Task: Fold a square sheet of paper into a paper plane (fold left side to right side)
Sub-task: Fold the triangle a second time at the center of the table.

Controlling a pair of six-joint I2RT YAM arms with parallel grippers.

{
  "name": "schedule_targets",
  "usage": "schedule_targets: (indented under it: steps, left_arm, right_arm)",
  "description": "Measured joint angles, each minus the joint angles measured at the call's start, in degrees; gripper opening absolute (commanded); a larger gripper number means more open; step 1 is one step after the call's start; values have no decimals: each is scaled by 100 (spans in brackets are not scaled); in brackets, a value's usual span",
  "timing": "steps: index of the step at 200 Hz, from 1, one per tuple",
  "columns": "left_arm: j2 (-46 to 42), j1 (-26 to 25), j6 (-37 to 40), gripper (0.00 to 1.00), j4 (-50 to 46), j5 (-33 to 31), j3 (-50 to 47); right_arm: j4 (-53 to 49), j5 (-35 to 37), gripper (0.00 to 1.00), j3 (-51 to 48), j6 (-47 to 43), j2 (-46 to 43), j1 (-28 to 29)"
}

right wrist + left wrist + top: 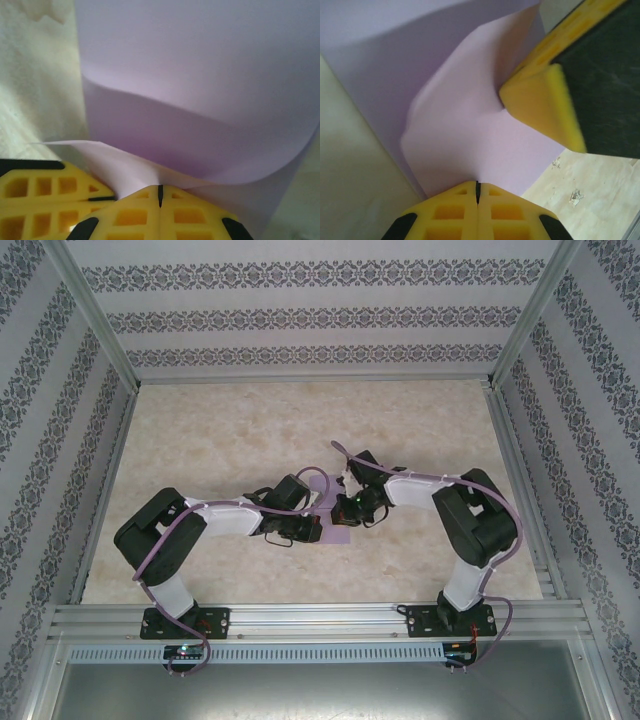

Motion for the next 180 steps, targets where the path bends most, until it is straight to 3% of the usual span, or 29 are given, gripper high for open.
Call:
schedule_targets:
  steps: [50,131,180]
  left_arm:
    - [0,0,0,5,-2,-2,0]
    - [0,0,0,5,0,-4,0]
    - [0,0,0,5,-2,-4,0]
  right_arm:
    - [-79,46,0,234,-7,164,-44]
    - [-385,114,0,332,-210,162,-601]
    - [-411,146,0,328,-214,-393,-444]
